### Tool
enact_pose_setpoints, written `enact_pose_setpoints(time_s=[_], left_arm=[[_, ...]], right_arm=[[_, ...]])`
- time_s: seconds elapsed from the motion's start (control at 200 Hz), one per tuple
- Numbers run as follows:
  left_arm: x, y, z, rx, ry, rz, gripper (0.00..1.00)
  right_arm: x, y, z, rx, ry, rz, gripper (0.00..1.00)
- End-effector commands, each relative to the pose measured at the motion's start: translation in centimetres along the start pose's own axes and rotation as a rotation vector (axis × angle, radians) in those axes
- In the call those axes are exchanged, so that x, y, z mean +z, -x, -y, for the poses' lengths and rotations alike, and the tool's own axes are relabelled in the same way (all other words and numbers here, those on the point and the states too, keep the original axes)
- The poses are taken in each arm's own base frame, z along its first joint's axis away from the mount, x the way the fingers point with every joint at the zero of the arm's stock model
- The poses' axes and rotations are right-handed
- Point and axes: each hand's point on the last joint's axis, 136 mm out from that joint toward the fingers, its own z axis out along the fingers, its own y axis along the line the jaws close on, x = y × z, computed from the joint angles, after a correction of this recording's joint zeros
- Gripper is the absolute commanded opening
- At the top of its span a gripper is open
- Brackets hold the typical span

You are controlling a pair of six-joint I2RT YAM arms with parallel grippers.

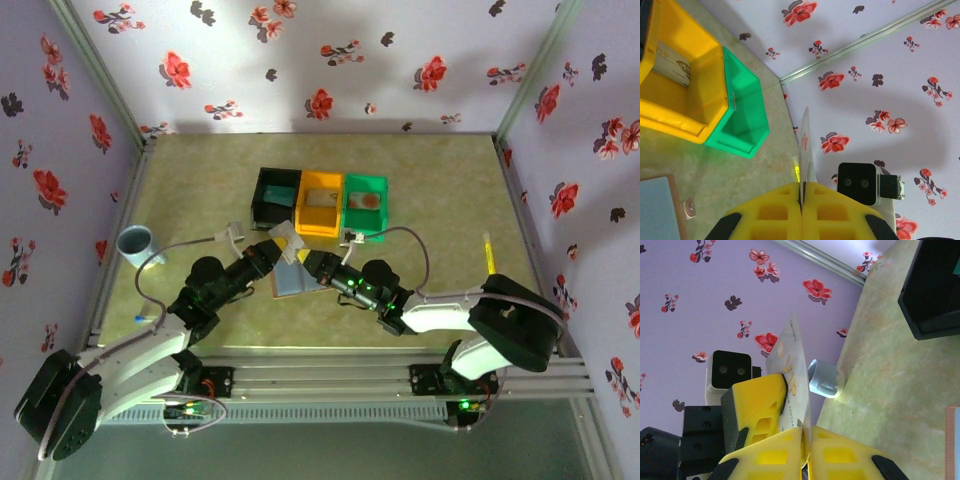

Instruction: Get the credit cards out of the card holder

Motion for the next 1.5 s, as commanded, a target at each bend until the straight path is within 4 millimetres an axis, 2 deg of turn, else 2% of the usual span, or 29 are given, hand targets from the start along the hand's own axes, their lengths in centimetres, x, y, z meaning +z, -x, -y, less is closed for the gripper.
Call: enact_pose_setpoints(time_s=[0.0, 0.09, 0.17, 0.355, 0.575, 0.68, 0.7, 0.72, 0.94, 1.03, 1.1, 1.275, 1.5], left_arm=[[0.1, -0.4, 0.2, -0.002, -0.009, -0.006, 0.0], [0.1, -0.5, 0.3, -0.004, -0.015, -0.01, 0.01], [0.2, -0.7, 0.5, -0.003, -0.019, -0.016, 0.07], [0.2, -1.0, 0.6, 0.0, -0.027, -0.025, 0.24], [0.1, -0.9, 0.7, 0.012, -0.022, -0.024, 0.51], [-0.5, -1.3, 0.3, 0.047, 0.019, -0.062, 0.58], [-0.4, -0.8, 1.3, 0.062, 0.006, -0.061, 0.59], [-0.5, -0.9, 1.2, 0.073, 0.019, -0.075, 0.61], [-3.7, -0.8, 0.6, 0.189, 0.159, -0.216, 0.69], [-5.0, -0.4, 1.3, 0.233, 0.185, -0.286, 0.74], [-5.6, -0.2, 2.4, 0.263, 0.177, -0.353, 0.76], [-5.7, -1.3, 4.7, 0.283, 0.135, -0.556, 0.78], [-4.8, -3.3, 5.6, 0.234, 0.029, -0.72, 0.77]], right_arm=[[0.3, 0.5, -1.8, -0.04, 0.066, 0.03, 0.11], [0.4, 0.5, -2.1, -0.046, 0.075, 0.03, 0.1], [0.5, 0.6, -2.4, -0.056, 0.087, 0.033, 0.08], [0.3, 0.6, -2.1, -0.074, 0.075, 0.036, 0.0], [-0.6, 0.8, -1.6, -0.1, 0.038, 0.046, 0.0], [-1.6, 1.5, -1.2, -0.112, 0.008, 0.055, 0.0], [-1.8, 1.7, -1.0, -0.113, -0.004, 0.056, 0.0], [-2.1, 1.9, -0.9, -0.113, -0.015, 0.057, 0.0], [-4.7, 3.5, -1.3, -0.185, -0.068, -0.005, 0.0], [-5.8, 3.3, -1.6, -0.225, -0.087, -0.076, 0.0], [-6.6, 2.8, -2.5, -0.254, -0.059, -0.147, 0.0], [-8.3, 1.3, -3.9, -0.286, 0.015, -0.297, 0.0], [-9.1, 0.0, -5.5, -0.248, 0.149, -0.404, 0.0]])
